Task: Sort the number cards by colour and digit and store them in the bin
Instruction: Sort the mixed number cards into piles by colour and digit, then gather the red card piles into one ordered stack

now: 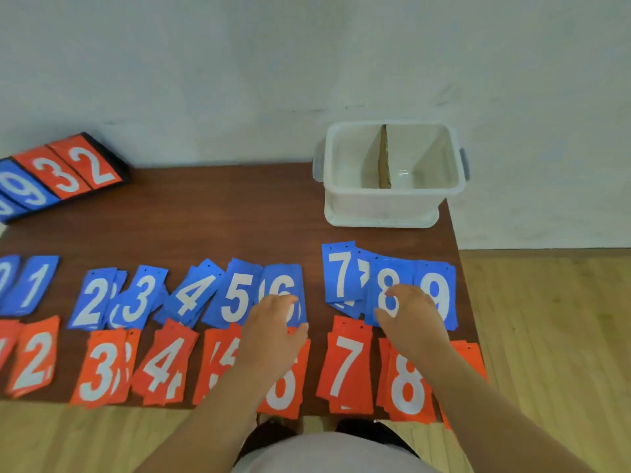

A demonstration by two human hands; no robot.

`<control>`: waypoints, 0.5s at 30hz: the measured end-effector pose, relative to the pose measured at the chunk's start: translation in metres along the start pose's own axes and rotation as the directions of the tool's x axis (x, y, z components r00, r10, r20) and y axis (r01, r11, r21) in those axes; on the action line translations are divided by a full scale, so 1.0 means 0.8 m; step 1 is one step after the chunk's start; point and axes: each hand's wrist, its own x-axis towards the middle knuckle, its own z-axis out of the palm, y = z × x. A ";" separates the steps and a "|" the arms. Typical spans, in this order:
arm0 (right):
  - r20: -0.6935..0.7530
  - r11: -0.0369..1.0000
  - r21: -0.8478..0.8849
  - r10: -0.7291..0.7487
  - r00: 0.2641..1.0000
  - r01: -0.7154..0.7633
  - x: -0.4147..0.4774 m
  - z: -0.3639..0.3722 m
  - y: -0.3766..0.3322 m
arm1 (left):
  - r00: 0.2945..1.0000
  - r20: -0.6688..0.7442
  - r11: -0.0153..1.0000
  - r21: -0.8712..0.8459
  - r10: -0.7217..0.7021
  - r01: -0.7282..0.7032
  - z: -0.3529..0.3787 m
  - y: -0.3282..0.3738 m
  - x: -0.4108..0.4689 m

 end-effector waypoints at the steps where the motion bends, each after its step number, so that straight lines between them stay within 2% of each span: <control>1: 0.023 0.999 -0.004 -0.052 0.998 0.052 -0.008 0.002 -0.013 | 1.000 -0.022 1.000 0.006 -0.016 0.016 -0.006 -0.006 -0.005; 4: 0.123 0.982 -0.044 -0.175 0.977 0.182 -0.036 0.018 -0.064 | 0.994 -0.107 0.999 0.029 -0.032 0.036 -0.026 -0.031 -0.021; 8: 0.193 0.933 -0.174 -0.280 0.940 0.314 -0.060 0.051 -0.135 | 0.975 -0.220 0.987 0.153 -0.021 0.056 -0.057 -0.093 -0.046; 13: 0.219 0.828 -0.332 -0.398 0.891 0.452 -0.088 0.110 -0.231 | 0.917 -0.386 0.956 0.216 -0.104 0.199 -0.106 -0.221 -0.096; 15: 0.226 0.793 -0.371 -0.427 0.875 0.483 -0.109 0.146 -0.280 | 0.899 -0.412 0.944 0.215 -0.145 0.251 -0.129 -0.284 -0.125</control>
